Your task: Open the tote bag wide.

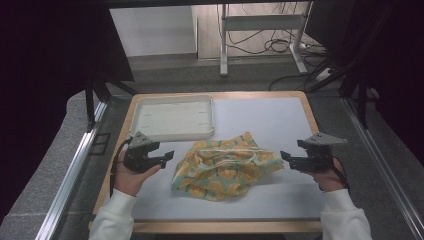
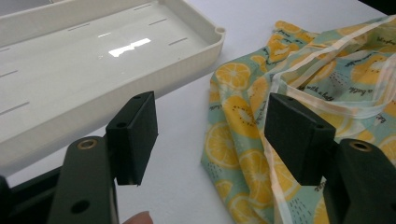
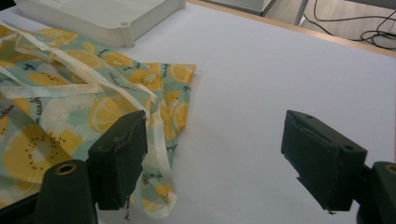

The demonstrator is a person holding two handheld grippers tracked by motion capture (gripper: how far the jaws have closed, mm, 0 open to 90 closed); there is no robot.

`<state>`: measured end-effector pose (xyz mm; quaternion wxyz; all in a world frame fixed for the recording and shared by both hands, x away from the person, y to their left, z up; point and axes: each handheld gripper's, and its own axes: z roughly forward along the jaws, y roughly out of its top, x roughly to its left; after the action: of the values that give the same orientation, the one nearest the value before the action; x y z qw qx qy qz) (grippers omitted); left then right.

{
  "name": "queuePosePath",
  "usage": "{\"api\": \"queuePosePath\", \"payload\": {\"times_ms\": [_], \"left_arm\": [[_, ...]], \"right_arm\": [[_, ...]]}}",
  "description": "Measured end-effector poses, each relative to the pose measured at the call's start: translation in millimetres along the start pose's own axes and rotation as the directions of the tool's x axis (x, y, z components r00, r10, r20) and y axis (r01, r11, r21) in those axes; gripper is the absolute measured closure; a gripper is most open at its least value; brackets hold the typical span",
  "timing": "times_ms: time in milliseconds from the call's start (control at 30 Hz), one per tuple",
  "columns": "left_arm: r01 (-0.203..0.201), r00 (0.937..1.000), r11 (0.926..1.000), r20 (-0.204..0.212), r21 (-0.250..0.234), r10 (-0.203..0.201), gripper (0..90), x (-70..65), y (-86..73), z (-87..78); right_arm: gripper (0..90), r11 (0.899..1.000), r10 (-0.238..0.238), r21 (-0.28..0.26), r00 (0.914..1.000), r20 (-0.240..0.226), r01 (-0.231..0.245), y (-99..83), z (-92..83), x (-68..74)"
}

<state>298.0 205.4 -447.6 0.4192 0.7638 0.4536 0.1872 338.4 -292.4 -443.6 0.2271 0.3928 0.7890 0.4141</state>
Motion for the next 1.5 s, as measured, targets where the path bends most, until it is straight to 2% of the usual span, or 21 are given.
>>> {"api": "queuePosePath", "payload": {"times_ms": [533, 800, 967, 1233, 1333, 1500], "left_arm": [[-0.045, 0.9981, 0.9990, 0.042, 0.002, 0.045, 35.7, -18.4, 9.1, 6.1], [-0.061, 0.9964, 0.9981, 0.060, 0.009, 0.060, 36.2, -26.6, 14.9, 15.2], [-0.083, 0.9939, 0.9962, 0.076, 0.027, 0.080, 36.3, -33.5, 20.7, 27.8], [-0.090, 0.9928, 0.9951, 0.083, 0.040, 0.087, 37.3, -32.5, 27.2, 36.2], [-0.076, 0.9940, 0.9964, 0.082, 0.037, 0.073, 37.8, -28.2, 33.4, 39.9], [-0.094, 0.9913, 0.9941, 0.098, 0.054, 0.088, 37.8, -30.0, 38.1, 50.2]], "right_arm": [[22.8, 1.000, -0.010, 0.003, 0.9999, 0.013, 0.010, 0.4, 0.0, 0.8], [22.8, 1.000, -0.009, 0.007, 0.9998, 0.017, 0.009, 0.4, 0.4, 0.9], [22.8, 1.000, -0.013, 0.007, 0.9998, 0.016, 0.013, 0.7, 0.9, 2.0], [22.8, 1.000, -0.012, 0.007, 0.9998, 0.016, 0.012, 0.9, 1.1, 2.9], [22.8, 1.000, -0.013, 0.010, 0.9998, 0.016, 0.013, 0.9, 2.0, 4.1], [22.8, 1.000, -0.018, 0.021, 0.9997, 0.015, 0.018, 0.3, 4.8, 6.4]]}}
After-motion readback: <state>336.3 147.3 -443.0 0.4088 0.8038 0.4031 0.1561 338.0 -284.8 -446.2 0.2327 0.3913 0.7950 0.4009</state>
